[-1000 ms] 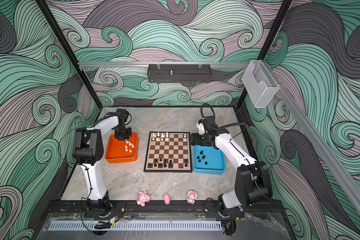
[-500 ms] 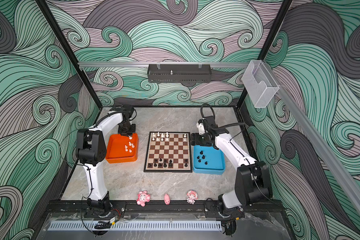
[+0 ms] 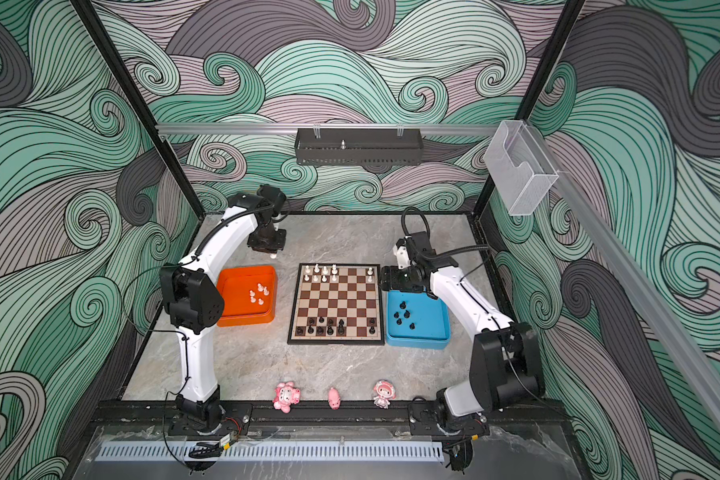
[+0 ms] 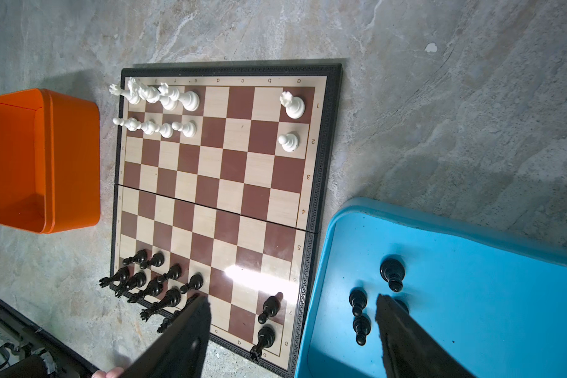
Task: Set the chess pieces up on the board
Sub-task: 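Lift the white piece with the left gripper and carry it over the board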
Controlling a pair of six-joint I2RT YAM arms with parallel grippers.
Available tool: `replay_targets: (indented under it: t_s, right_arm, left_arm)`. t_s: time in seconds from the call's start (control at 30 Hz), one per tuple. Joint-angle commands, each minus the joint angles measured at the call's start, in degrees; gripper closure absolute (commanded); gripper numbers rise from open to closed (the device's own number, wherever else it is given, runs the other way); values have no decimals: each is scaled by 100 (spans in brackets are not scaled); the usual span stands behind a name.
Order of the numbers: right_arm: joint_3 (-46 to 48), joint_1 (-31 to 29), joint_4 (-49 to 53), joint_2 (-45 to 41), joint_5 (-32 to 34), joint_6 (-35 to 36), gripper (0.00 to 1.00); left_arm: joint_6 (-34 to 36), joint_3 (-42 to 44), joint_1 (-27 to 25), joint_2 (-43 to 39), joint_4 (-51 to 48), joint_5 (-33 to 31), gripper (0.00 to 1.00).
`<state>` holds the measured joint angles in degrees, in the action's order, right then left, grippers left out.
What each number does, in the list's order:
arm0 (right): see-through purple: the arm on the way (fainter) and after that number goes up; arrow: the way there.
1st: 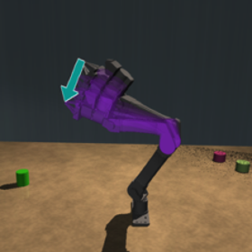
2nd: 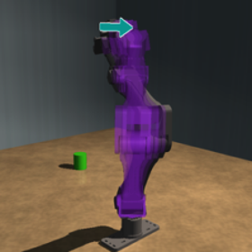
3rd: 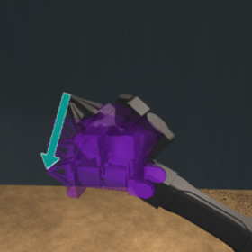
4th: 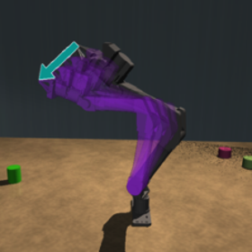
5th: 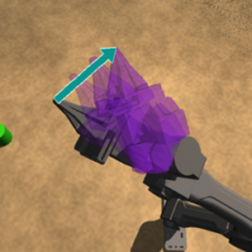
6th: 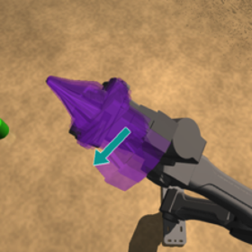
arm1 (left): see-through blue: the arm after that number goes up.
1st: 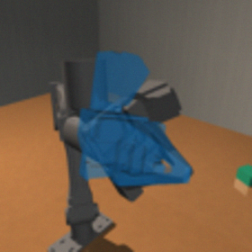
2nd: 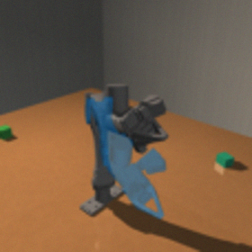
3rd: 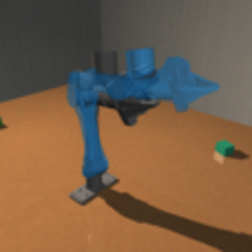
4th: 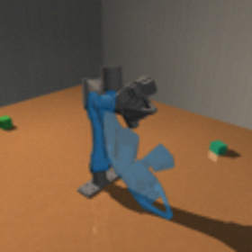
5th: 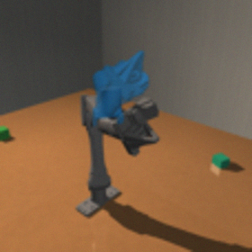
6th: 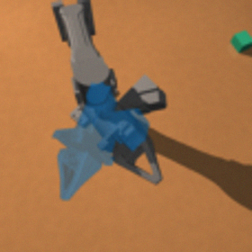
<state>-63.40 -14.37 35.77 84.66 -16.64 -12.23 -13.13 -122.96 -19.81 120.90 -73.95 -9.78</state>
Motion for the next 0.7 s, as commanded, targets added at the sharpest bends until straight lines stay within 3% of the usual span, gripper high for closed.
replay_targets:
  t_s: [0.0, 0.2, 0.37, 0.67]
  right_arm:
    - [-184, 115, -35, 6, -179, -7, 20]
    - [-183, 283, -17, -112, -200, -34, 20]
    - [-57, 338, -2, -220, -175, -60, 21]
    - [55, 407, 28, -301, -181, -25, 21]
  left_arm:
    - [-19, -613, -404, 460, -430, 176, 80]
    - [89, -1544, -1091, 1125, -408, 310, 80]
    - [249, -1745, -1578, 1345, 61, 276, 79]
    - [323, -2302, -1851, 1789, 228, 326, 79]
